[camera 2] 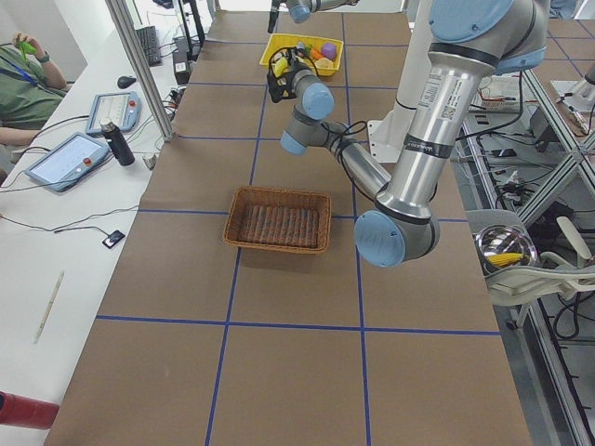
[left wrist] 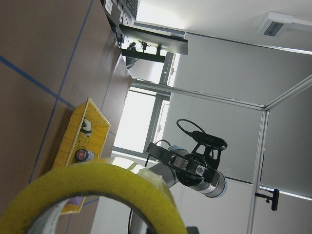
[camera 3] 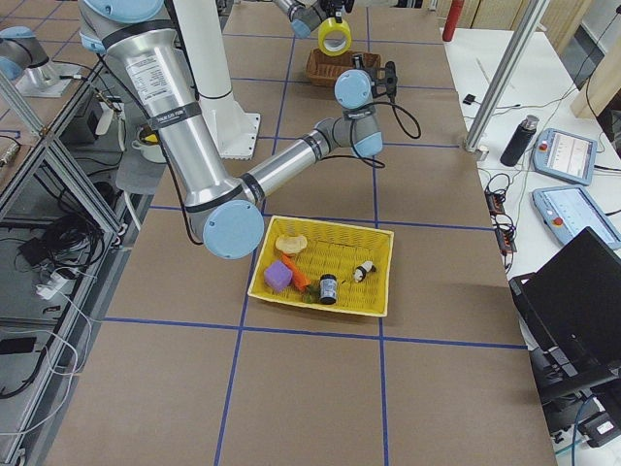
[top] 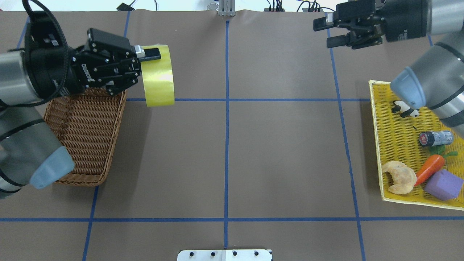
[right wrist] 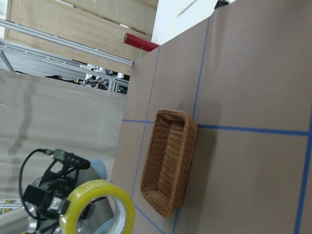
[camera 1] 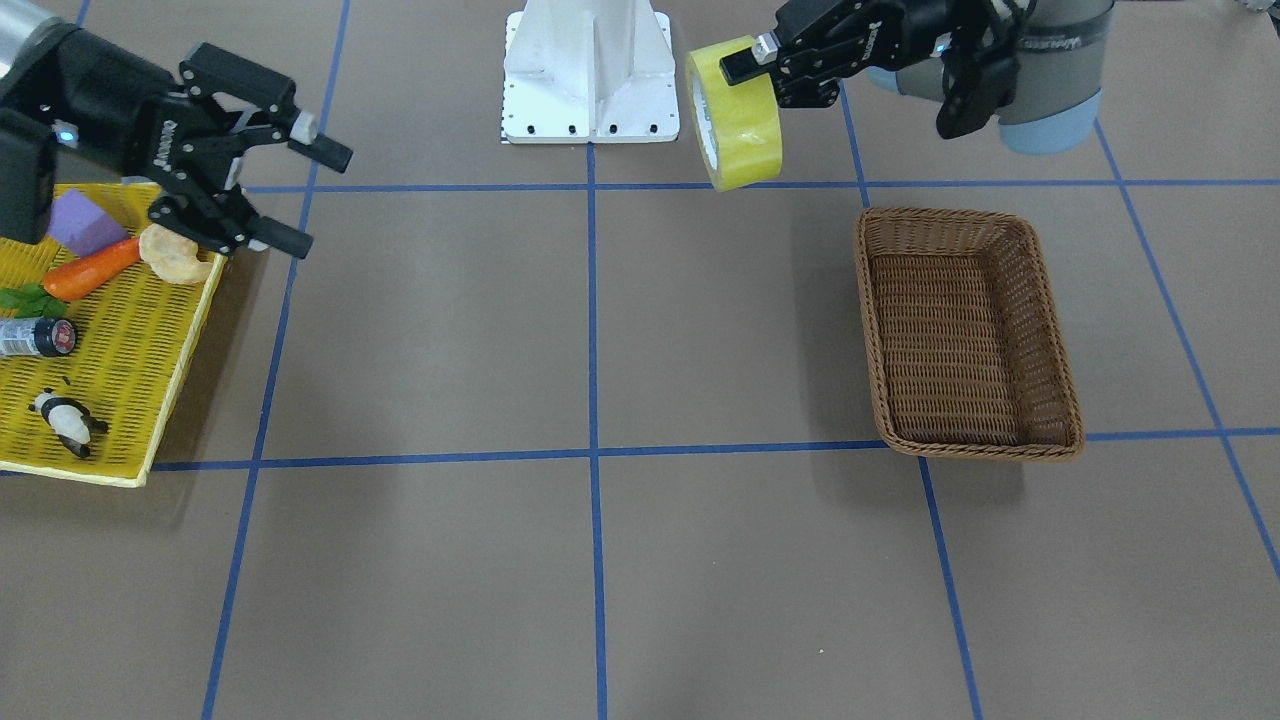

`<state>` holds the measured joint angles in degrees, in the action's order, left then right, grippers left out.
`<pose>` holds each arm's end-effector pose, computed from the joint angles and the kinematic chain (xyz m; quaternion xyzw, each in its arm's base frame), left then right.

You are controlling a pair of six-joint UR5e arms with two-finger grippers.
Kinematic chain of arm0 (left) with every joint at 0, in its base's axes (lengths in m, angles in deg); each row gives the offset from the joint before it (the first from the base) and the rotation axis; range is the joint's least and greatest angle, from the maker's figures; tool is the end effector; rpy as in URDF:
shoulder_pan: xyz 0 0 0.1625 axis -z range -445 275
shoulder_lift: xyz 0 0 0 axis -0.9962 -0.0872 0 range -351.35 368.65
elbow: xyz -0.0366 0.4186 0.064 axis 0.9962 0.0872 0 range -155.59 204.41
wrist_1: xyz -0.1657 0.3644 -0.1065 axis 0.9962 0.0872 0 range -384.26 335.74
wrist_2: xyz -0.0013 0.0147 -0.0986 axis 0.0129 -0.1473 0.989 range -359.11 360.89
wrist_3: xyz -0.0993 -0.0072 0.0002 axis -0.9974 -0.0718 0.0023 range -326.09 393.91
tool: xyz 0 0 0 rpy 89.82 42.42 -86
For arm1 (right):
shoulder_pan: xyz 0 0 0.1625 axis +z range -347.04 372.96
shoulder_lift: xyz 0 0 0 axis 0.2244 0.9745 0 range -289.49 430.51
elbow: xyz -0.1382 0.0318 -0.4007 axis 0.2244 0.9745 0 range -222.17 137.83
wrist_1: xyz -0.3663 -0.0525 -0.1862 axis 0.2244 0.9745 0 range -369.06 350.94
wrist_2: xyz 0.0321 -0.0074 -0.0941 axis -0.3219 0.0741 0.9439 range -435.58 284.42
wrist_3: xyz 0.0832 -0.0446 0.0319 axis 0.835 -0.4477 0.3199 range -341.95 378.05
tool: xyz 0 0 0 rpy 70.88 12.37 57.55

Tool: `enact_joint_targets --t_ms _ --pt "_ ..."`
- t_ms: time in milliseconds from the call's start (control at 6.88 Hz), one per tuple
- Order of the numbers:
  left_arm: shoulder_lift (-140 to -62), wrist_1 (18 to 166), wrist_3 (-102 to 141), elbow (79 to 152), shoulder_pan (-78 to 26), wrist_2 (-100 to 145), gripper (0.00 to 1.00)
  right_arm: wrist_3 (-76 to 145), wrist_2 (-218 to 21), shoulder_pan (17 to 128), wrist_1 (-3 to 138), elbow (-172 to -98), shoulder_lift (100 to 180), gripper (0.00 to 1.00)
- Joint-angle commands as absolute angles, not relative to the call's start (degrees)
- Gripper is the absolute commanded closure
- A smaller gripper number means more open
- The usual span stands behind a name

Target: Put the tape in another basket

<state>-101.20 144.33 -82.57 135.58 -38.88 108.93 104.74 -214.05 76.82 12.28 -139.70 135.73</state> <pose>0.2543 -0.4121 0.1714 0.0678 0.8546 -0.1849 0.4805 -0.1920 -0.5246 0.2283 0.1716 -0.7306 0.0190 0.6607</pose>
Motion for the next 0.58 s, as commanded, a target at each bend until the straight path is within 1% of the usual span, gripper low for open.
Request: enact_joint_targets --t_ms 0,291,436 --pt "-100.86 124.53 -67.66 141.73 -31.86 108.82 1.00 83.46 -213.84 83.16 30.75 -139.29 135.56 0.00" --pt "-100.07 112.75 -53.87 141.92 -24.56 108.82 1.00 66.11 -205.08 85.28 41.86 -138.68 135.64 0.00" --pt "-99.63 106.06 -45.80 141.92 -23.31 107.34 1.00 56.99 -205.39 87.47 47.48 -136.76 136.08 0.00"
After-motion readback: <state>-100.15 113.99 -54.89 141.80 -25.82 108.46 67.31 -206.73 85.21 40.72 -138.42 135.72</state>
